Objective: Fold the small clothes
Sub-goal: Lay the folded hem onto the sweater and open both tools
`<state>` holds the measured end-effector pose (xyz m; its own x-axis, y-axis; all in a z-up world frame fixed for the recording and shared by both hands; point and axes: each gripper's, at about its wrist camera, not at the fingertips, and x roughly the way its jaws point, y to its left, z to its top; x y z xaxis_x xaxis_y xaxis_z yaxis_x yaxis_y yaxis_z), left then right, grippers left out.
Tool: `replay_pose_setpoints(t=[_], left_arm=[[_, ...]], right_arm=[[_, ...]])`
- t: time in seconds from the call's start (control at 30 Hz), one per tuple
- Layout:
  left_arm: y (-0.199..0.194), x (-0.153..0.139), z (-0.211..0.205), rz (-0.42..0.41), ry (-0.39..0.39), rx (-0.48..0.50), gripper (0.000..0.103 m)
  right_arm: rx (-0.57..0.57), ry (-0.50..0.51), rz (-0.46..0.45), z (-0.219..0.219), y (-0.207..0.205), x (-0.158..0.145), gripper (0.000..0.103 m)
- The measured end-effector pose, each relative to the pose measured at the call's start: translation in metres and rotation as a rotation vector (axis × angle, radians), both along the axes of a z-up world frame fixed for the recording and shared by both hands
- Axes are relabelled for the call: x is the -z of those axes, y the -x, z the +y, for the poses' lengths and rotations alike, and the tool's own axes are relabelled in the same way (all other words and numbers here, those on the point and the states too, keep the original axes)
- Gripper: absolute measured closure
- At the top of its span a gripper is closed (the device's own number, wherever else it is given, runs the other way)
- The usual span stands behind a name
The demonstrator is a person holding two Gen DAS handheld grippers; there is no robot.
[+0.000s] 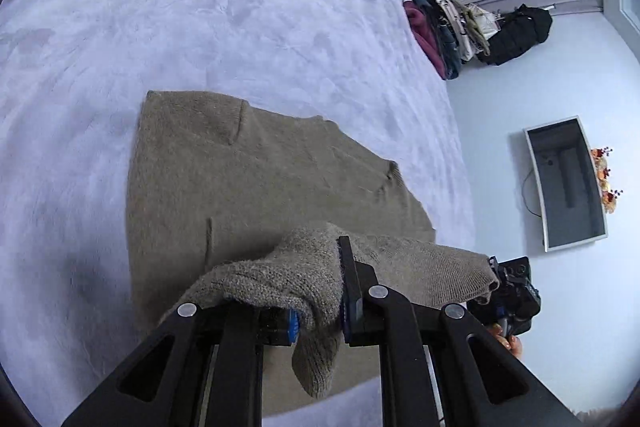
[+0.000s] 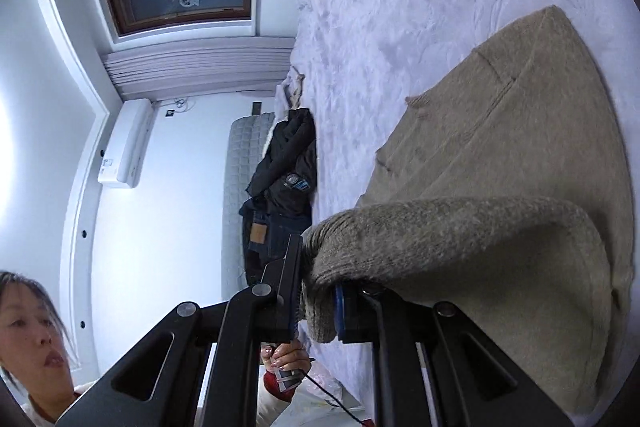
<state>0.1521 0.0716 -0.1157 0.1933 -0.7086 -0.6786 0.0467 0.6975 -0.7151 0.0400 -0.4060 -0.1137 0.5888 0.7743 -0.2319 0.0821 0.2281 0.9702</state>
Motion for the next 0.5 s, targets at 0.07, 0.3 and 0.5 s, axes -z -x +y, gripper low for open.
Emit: replay_pose_setpoints(t=[0.07, 0.3, 0.5], left_arm=[[-0.013, 0.021, -0.007, 0.019, -0.056, -0.005, 0.088], [-0.032, 0.060, -0.019, 0.091, -0.127, 0.022, 0.086], [-0.023, 0.028, -0.011, 0.067, -0.166, 0.054, 0.042]], right_arm=[[0.006, 0.022, 0.034, -0.007, -0.021, 0.016, 0.089], [0.102, 0.107, 0.214, -0.043, -0.040, 0.075, 0.090], [0.085, 0.114, 0.235, -0.051, -0.036, 0.073, 0.085]])
